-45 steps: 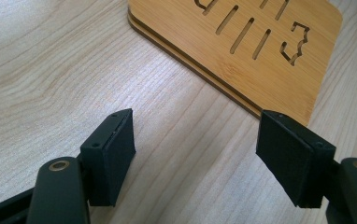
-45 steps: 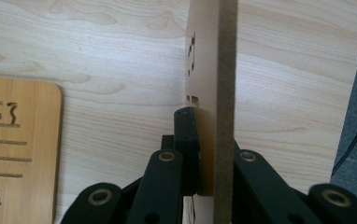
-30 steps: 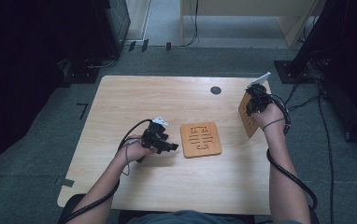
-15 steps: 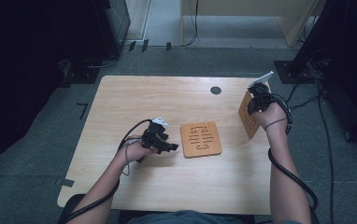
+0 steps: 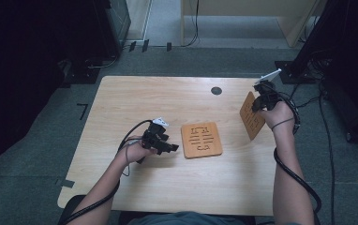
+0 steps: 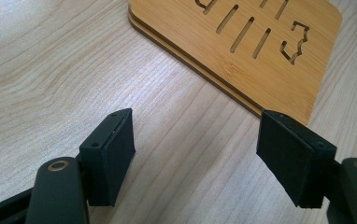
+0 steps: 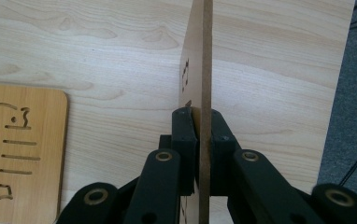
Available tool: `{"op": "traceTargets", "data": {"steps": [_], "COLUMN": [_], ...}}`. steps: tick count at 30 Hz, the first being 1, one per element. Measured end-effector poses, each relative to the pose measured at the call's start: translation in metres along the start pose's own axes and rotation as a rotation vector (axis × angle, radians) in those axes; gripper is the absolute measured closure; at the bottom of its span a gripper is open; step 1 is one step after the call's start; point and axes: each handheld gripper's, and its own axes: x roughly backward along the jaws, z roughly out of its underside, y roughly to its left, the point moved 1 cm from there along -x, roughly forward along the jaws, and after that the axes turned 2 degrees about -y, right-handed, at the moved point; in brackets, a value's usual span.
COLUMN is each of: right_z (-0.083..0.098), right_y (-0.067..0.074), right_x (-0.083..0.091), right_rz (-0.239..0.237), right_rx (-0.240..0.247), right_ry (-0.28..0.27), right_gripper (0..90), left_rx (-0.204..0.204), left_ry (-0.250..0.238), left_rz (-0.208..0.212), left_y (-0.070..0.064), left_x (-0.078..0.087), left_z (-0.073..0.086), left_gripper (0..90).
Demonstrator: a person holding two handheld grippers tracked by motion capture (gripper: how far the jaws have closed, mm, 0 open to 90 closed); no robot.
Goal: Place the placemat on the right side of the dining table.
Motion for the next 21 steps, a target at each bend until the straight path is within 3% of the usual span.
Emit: {"op": "traceTargets", "data": {"steps": [9,21], "right_z": [0.001,0.004], "right_y": [-0.007,-0.016], "right_x": [0.008,0.006], "right_rz": [-0.007,-0.017], "right_rx": [-0.021,-0.05], "right_ry": [-0.017,-0.015], "right_gripper": [85.0,83.8], "left_rx": [0.0,-0.003], "left_ry": [0.003,0.005], "left_rz": [-0.004,-0.007], "left_y": [0.001,0.001], "left_x": [0.001,0.001], "left_z": [0.0,0.0], "left_gripper": [26.7,26.7]}}
